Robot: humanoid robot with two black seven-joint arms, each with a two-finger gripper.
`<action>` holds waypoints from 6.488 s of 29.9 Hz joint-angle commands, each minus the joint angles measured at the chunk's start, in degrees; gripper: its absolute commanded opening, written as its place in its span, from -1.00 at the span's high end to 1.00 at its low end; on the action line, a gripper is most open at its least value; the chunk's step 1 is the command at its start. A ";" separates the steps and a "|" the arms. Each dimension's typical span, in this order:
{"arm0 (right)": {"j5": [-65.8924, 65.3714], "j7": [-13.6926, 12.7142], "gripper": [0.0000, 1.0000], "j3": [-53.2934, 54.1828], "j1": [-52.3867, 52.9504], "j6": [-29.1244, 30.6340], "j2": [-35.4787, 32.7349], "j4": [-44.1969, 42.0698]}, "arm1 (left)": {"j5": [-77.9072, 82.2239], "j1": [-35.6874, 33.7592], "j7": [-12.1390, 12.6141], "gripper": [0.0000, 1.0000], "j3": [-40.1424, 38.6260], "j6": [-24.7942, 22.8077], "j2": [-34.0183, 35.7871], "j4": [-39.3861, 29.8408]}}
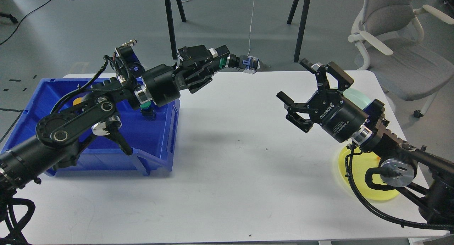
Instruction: Pass button and place on color plate
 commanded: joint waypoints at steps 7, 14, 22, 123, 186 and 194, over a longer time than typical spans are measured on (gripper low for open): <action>0.42 0.00 -0.89 -2.80 4.35 -11.28 6.18 0.25 | -0.09 0.09 0.00 0.67 -0.02 0.00 -0.10 -0.01; 9.74 0.00 -0.89 -2.45 3.83 -2.23 8.56 0.25 | -0.09 0.09 0.00 0.67 -0.02 0.00 -0.10 -0.01; 14.14 0.00 -0.89 -2.28 4.18 1.20 9.17 -0.37 | 0.00 0.09 0.00 0.67 -0.02 0.00 -0.10 -0.01; 17.04 0.00 -0.22 -4.82 1.19 6.48 11.02 -2.65 | 11.77 0.01 0.00 0.63 0.25 0.00 3.24 -5.55; 14.49 0.00 0.55 -5.26 0.40 5.42 11.02 -2.74 | 11.77 0.53 0.00 0.21 0.25 0.00 3.68 -5.46; 14.49 0.00 0.57 -5.26 0.31 5.33 10.93 -2.56 | 11.77 0.53 0.00 0.04 -0.02 0.00 3.68 -5.46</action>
